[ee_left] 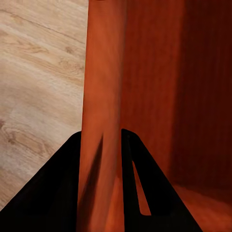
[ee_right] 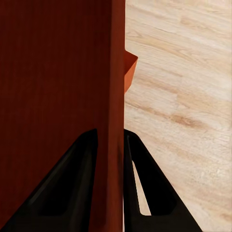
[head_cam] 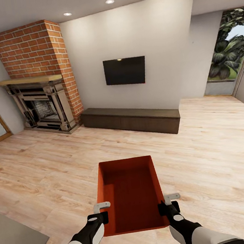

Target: Move the two storage containers from the living room to the garage. In the garage, place one container on the floor and stack the other container on top of it (either order is fine).

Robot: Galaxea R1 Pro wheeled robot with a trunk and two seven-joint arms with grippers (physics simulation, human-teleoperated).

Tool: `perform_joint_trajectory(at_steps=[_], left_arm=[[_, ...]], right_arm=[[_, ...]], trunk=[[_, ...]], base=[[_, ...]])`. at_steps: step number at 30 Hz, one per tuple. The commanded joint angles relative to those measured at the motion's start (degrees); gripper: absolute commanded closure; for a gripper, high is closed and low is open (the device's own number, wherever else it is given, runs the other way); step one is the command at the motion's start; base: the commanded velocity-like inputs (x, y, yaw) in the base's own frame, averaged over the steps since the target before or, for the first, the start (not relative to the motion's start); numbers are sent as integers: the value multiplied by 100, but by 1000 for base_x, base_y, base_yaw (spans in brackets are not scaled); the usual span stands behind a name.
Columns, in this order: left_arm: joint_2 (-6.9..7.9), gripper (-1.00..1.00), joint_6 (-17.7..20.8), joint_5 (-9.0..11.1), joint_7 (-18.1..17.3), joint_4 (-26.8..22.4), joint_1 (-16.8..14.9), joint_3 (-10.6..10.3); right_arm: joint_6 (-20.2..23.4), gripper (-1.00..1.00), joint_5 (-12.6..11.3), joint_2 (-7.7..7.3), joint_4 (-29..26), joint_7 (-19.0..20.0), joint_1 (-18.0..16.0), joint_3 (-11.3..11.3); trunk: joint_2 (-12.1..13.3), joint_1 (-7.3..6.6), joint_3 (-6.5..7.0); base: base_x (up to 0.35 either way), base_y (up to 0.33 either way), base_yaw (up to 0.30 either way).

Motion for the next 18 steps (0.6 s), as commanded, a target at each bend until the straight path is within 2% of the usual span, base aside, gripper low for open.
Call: perform_joint_trajectory(at_steps=[1, 18], left_arm=[[-7, 100, 36, 143, 40, -14, -5, 186], [-5, 100, 34, 143, 40, -14, -5, 186]], right_arm=[[-30, 100, -48, -1, 5, -62, -4, -65], [-30, 100, -48, -1, 5, -62, -4, -65]], trunk=[[-12, 3, -3], [-12, 3, 153]], base=[[0, 0, 0], [0, 0, 0]])
